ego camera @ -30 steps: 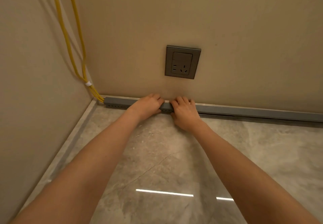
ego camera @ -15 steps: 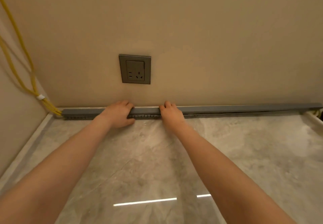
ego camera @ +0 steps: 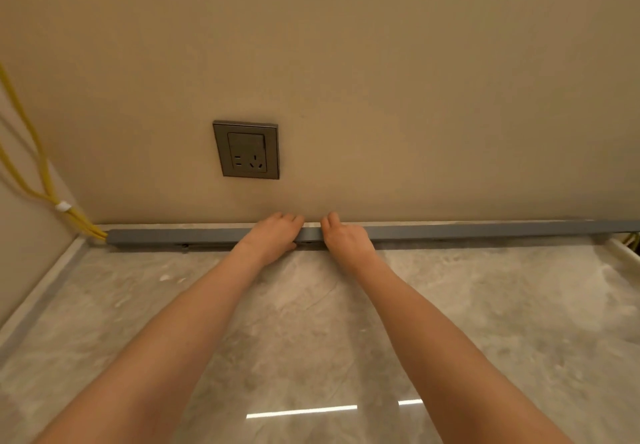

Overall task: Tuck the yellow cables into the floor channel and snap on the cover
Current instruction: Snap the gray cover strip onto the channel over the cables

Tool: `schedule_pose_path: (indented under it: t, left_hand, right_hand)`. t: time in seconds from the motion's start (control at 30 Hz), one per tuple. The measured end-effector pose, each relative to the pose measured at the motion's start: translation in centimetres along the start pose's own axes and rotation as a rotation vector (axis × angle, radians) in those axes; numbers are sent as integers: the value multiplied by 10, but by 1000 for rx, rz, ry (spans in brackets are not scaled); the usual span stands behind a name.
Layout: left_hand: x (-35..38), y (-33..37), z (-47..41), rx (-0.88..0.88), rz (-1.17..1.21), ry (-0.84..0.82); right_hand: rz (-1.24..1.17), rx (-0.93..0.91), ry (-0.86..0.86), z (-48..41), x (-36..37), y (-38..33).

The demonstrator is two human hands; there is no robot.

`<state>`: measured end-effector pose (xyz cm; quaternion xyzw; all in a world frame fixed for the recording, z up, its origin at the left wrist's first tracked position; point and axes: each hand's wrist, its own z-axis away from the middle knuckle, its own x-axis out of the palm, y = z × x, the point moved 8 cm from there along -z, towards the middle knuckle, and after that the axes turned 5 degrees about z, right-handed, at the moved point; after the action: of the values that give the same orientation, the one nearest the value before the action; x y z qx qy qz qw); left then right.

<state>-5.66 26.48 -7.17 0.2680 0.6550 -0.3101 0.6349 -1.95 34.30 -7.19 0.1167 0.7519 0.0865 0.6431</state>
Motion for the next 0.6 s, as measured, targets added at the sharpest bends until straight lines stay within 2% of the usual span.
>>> schedule_pose_path:
  t: [0.23,0.37,0.43,0.53,0.6]
  left_hand:
    - [1,9,2,126,-222,21]
    - [3,10,6,142,-262,51]
    - [5,8,5,140,-287,67]
    - [11,7,6,138,-284,70]
    - [13,4,7,120,-269,110]
  right_hand:
    - [95,-98,24,-2,7,-2]
    - [112,-145,58,-4,7,-4]
    - [208,-123,34,0,-3,-7]
    - [209,-204,-75,-3,15,-9]
    - [188,-209,0,-2,13,-9]
